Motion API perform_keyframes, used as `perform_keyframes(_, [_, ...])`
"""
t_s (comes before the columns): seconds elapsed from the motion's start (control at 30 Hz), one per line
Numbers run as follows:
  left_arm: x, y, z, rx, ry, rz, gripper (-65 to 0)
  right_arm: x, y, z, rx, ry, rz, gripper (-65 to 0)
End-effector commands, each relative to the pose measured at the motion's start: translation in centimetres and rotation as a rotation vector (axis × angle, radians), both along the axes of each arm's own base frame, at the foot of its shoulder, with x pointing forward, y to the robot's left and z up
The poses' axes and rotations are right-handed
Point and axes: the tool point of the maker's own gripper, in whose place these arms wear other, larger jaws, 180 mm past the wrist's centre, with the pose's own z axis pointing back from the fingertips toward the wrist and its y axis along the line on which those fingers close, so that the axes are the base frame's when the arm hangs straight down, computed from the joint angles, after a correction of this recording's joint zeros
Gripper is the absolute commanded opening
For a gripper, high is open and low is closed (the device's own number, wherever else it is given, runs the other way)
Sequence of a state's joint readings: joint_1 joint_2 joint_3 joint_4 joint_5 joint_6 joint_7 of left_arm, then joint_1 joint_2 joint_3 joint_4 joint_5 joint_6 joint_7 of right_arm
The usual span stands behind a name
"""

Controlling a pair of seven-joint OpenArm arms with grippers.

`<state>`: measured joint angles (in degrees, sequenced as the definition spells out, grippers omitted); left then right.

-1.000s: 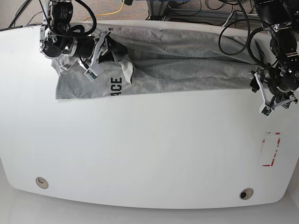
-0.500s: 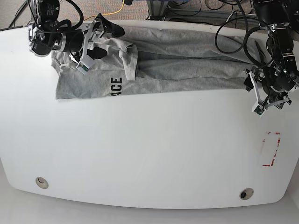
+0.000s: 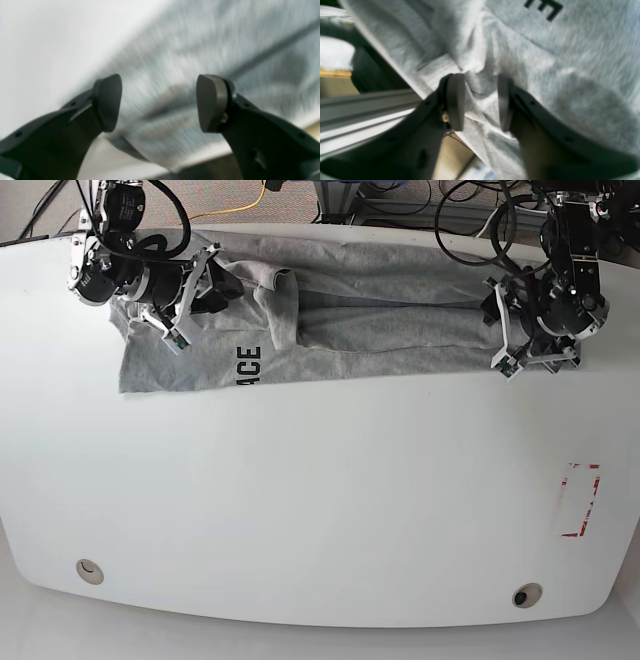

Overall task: Layout the t-shirt on the table in an organized manner, then fold the t-shirt properly
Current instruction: 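Flip the folded shirt over with the right gripper, exposing the print, then grasp the folded shirt's end with the left gripper and pull it straight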

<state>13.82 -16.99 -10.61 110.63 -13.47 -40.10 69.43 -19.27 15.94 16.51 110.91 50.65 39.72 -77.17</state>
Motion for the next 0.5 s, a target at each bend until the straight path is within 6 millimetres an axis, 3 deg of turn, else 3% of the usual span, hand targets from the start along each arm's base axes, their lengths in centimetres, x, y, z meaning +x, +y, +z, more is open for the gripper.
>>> perform_keyframes(0.0, [-0.2, 0.5, 0.3, 0.002, -0.013, 0.018, -24.3, 0.3, -0.7, -0.6, -0.051, -0.004, -0.018, -57.9])
perform_keyframes(0.03, [-0.7, 0.6, 0.0, 0.0, -0.001, 0.026, -26.1, 0.2, -1.0, -1.2, -0.07, 0.009, -0.028, -60.7])
perform_keyframes(0.2, [-1.5, 0.7, -0.5, 0.001, 0.022, 0.024, -33.6, 0.5, -2.1, -3.1, -0.104, 0.018, -0.084, -59.9])
perform_keyframes(0.33, [-1.6, 0.2, -1.0, -0.006, 0.04, 0.013, -34.4, 0.4, -3.5, -5.1, -0.142, 0.049, -0.123, -59.9])
perform_keyframes(0.47, [0.7, -1.0, -1.4, -0.021, 0.034, -0.028, -34.6, 1.1, -5.3, -6.9, -0.193, 0.062, -0.158, -59.9])
